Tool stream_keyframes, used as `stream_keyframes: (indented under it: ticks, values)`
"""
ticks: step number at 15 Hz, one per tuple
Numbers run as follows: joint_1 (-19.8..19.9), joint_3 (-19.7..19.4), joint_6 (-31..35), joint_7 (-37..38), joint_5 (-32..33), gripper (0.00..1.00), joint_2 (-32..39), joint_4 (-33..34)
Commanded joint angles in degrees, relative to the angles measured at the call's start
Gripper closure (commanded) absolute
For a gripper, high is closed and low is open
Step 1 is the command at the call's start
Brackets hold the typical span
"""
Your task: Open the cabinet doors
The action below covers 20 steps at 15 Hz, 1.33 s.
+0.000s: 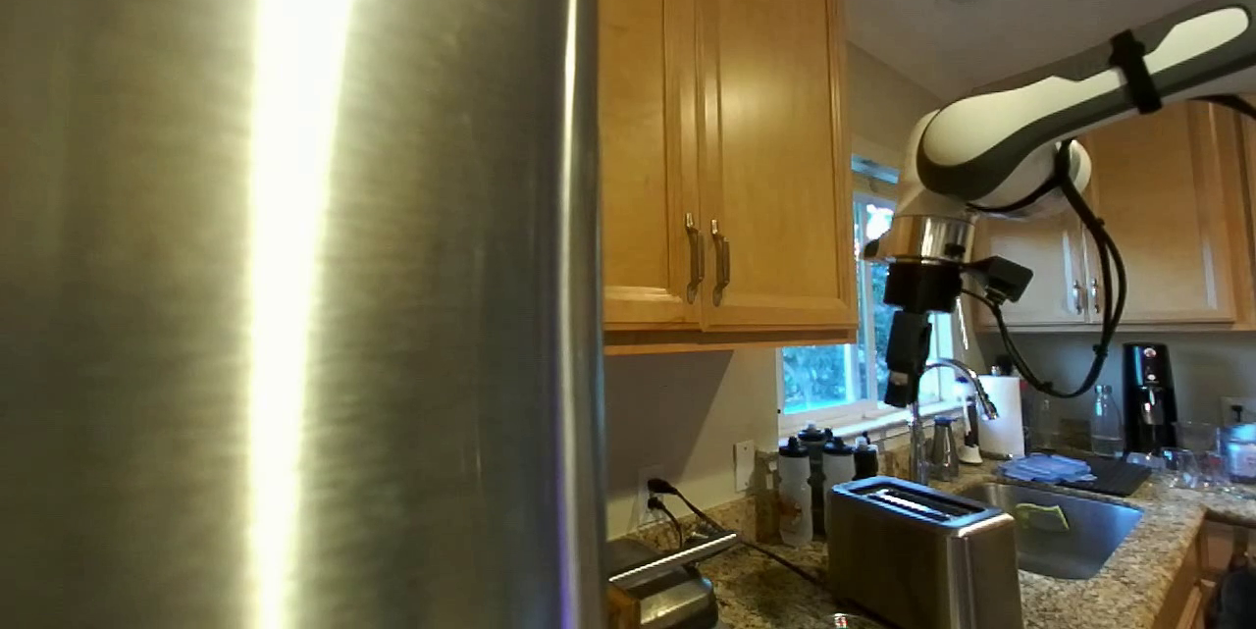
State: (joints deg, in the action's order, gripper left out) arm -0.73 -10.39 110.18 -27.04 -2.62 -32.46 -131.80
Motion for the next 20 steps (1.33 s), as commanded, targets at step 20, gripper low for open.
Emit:
stream_keyframes:
  ticks: [20]
  values:
    - [-0.7,13.2,8.8,26.2,1.1,0.00,12.9,25.2]
